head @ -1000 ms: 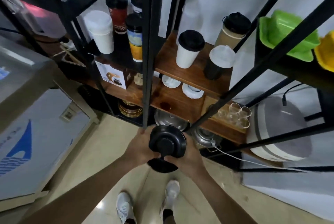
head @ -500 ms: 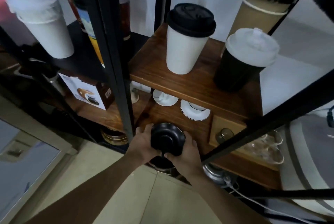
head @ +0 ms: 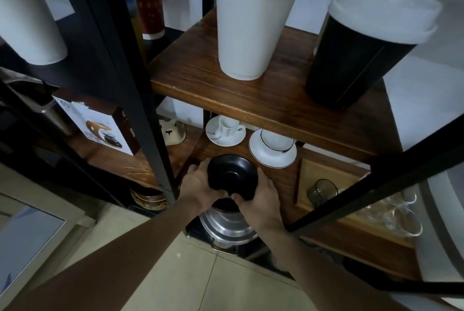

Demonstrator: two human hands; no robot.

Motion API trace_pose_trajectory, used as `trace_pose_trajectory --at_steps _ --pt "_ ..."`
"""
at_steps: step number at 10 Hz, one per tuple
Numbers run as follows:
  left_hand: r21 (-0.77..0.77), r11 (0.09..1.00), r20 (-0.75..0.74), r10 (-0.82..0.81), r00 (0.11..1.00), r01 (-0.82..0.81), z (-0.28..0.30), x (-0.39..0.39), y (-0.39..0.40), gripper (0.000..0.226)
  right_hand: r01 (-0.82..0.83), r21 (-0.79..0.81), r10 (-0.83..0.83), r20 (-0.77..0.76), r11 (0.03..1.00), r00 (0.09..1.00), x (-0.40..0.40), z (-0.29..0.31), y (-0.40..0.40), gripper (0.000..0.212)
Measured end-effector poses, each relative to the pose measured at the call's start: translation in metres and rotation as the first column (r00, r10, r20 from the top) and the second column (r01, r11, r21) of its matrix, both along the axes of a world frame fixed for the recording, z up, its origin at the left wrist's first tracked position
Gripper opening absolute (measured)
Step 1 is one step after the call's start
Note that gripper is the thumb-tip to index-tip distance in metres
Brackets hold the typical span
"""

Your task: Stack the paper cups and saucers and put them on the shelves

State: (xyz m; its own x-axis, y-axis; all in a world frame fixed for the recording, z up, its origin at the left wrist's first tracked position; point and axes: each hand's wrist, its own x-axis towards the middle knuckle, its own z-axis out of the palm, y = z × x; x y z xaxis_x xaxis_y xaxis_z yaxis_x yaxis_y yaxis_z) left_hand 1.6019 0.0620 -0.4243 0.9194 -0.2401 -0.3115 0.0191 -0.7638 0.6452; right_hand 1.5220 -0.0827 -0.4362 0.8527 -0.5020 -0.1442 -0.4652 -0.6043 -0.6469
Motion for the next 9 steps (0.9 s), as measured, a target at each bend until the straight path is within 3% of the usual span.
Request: trace_pose_trajectory --at_steps 3,5,6,9 --pt "-0.034 0.999 0.001 -0.003 1.0 0.003 -0.001 0.008 -0.003 0.102 0.003 -0.005 -0.003 0.056 1.0 0.998 0.001 -0.002 -0.003 0.083" --pt "-0.072 0.992 -0.017 -0.104 0.994 0.103 0.011 -0.006 0.012 0.095 -0.044 -0.035 0.045 0.023 0.998 0.999 -0.01 0.011 0.002 0.071" --pt "-0.013 0.986 -0.001 -0.164 0.986 0.164 0.021 -0.017 0.03 0.094 -0.064 -0.048 0.065 0.021 0.997 0.998 -0.02 0.028 0.007 0.067" --pt "0.071 0.888 0.307 -0.452 0.837 0.454 0.103 -0.06 0.095 0.065 -0.192 -0.19 0.223 0.162 0.963 0.961 -0.067 0.112 0.035 0.052"
